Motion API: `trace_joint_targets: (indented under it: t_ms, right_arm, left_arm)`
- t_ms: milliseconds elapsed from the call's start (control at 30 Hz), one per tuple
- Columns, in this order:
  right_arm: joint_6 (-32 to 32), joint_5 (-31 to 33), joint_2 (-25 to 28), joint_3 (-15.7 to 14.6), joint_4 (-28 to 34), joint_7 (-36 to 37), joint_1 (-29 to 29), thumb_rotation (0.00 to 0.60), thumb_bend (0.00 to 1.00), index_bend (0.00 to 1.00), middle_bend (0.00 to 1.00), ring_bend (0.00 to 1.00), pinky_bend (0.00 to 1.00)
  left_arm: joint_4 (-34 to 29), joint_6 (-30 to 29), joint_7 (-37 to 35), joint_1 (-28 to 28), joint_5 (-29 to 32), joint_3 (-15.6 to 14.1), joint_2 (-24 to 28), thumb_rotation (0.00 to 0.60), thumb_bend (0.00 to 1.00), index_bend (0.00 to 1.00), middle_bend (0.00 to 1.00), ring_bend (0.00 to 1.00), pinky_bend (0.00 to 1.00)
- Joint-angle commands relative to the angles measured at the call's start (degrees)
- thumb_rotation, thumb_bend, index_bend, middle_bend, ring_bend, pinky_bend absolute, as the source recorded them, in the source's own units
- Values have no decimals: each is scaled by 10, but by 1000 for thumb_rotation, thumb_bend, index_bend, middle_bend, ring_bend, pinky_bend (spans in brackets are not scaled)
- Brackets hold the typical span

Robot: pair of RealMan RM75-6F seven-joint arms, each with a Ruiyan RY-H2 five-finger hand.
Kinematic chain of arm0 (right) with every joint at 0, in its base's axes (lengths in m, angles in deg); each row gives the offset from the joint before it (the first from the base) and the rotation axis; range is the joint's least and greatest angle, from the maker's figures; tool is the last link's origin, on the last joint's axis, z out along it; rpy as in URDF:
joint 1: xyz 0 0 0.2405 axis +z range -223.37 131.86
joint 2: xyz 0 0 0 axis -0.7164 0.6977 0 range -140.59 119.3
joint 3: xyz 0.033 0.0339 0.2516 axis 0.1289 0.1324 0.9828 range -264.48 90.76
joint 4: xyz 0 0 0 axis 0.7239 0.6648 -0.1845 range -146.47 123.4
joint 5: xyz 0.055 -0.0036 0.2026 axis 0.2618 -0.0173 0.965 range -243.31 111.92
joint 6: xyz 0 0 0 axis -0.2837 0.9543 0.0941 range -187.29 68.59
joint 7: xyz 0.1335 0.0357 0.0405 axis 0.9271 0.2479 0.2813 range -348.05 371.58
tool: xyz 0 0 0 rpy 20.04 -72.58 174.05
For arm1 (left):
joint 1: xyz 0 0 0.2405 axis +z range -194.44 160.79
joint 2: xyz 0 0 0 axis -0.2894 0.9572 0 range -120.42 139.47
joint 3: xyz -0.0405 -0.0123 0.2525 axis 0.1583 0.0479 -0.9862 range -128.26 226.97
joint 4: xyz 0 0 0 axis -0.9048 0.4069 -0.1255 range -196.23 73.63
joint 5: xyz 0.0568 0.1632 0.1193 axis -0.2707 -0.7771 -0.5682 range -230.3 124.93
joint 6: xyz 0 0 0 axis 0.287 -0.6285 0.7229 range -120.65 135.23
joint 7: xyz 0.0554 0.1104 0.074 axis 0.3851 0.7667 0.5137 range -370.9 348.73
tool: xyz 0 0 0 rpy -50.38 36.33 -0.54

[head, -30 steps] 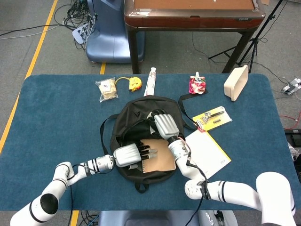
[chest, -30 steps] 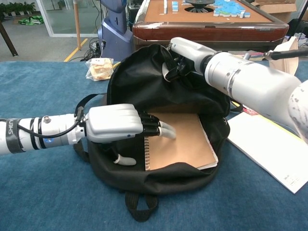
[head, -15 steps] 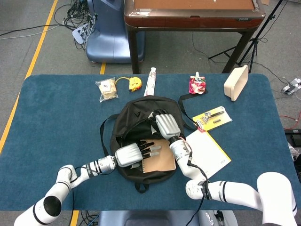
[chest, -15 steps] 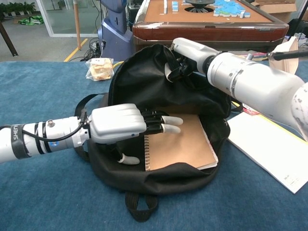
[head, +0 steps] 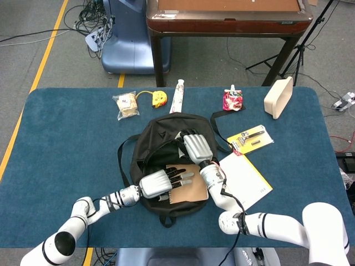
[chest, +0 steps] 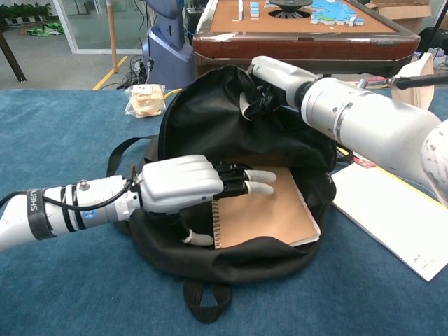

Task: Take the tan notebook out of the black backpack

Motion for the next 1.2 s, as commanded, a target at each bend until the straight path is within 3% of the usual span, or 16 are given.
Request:
trace_joint_targets:
  t_ms: [33, 233, 600, 1200]
  right_arm:
    - [0, -1, 0, 0, 0, 0, 0, 600, 814, 737, 349, 173, 143]
    - [-1, -2, 1, -1, 1, 1, -1, 600, 814, 737, 348, 173, 143]
    - [-4, -2, 5, 1, 4, 2, -3, 600, 814, 737, 348, 173, 143]
    - [2, 0, 3, 0, -5, 4, -1, 600, 814, 737, 348, 173, 143]
  left_arm:
    - [0, 3, 3, 0, 0, -3, -2, 600, 166, 0, 0, 25, 173]
    - [-3, 10, -3, -2, 8, 0, -6, 600, 166, 3, 0, 22, 166]
    - [-10, 34, -28, -12, 22, 6, -16, 600, 172, 171, 0, 18, 154]
    - [-5, 35, -31, -13, 40, 18, -22, 600, 473, 250, 0, 21, 153]
